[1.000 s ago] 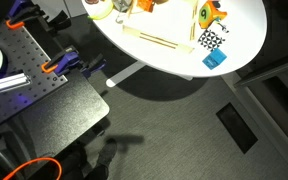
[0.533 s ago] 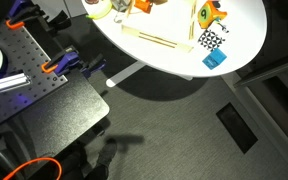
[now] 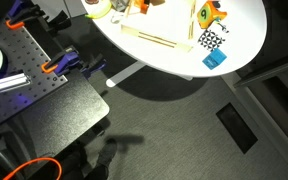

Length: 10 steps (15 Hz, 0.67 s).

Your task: Remove the orange building block from the tray and put it on the white and black dice

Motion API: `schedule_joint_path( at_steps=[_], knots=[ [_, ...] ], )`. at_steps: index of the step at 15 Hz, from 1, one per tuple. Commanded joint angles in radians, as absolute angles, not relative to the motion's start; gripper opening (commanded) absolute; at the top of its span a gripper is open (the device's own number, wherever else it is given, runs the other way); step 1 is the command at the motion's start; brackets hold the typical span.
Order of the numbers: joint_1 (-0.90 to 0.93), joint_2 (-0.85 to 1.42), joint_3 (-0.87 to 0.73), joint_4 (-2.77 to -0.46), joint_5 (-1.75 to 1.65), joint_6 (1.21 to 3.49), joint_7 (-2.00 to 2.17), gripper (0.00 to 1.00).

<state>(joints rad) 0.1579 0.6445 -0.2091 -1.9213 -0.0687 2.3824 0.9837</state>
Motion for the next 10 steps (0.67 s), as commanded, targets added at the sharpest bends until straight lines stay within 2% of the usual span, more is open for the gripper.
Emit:
schedule_joint_path(
  at_steps=[1, 5, 10],
  knots=[
    [0.152, 0.588, -0.199, -1.976, -0.085, 2.375, 0.970, 0.66],
    [0.146, 0.576, -0.199, -1.988, -0.086, 2.374, 0.964, 0.34],
    [0.147, 0.554, -0.198, -2.001, -0.087, 2.375, 0.961, 0.31]
  ],
)
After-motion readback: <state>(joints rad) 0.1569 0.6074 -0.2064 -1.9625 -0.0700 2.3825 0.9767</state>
